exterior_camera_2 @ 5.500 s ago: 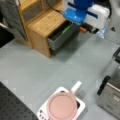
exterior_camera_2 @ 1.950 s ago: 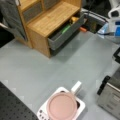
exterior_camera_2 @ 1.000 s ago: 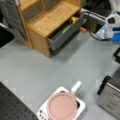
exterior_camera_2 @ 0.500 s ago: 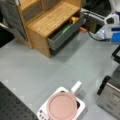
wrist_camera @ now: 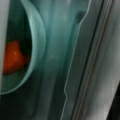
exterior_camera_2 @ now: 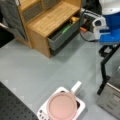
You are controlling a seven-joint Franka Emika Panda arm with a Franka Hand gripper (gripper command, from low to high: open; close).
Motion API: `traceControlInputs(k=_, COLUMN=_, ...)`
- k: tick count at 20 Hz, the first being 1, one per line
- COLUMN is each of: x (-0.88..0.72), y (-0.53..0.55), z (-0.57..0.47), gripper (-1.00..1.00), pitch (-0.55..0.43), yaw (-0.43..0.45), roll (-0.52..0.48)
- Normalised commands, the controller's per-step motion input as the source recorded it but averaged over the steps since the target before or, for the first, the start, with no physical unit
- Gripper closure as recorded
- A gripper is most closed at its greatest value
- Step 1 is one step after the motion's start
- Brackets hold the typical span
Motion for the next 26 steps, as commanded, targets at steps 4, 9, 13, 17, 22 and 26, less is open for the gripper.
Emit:
traceControlInputs(k=4, x=-0.09, y=-0.37, z=-0.12, gripper=-1.00, pitch=-0.145, yaw=0.026, roll=0.066)
traceControlInputs(k=9, x=-0.09, y=-0.41, z=-0.14, gripper=-1.00, pitch=-0.134, yaw=0.078, roll=0.006)
traceControlInputs(k=13, x=-0.06, y=-0.34, z=-0.17, gripper=-1.00, pitch=-0.129, yaw=0.104, roll=-0.045)
traceControlInputs(k=17, x=0.01, y=-0.22, z=-0.19, gripper=-1.00, pitch=-0.126, yaw=0.098, roll=-0.090)
traceControlInputs(k=22, x=0.07, y=-0.01, z=-0.26, gripper=-1.00, pitch=-0.139, yaw=0.075, roll=-0.111)
traceControlInputs(k=26, x=0.04, y=0.16, z=-0.19, gripper=-1.00, pitch=-0.116, yaw=0.047, roll=-0.059)
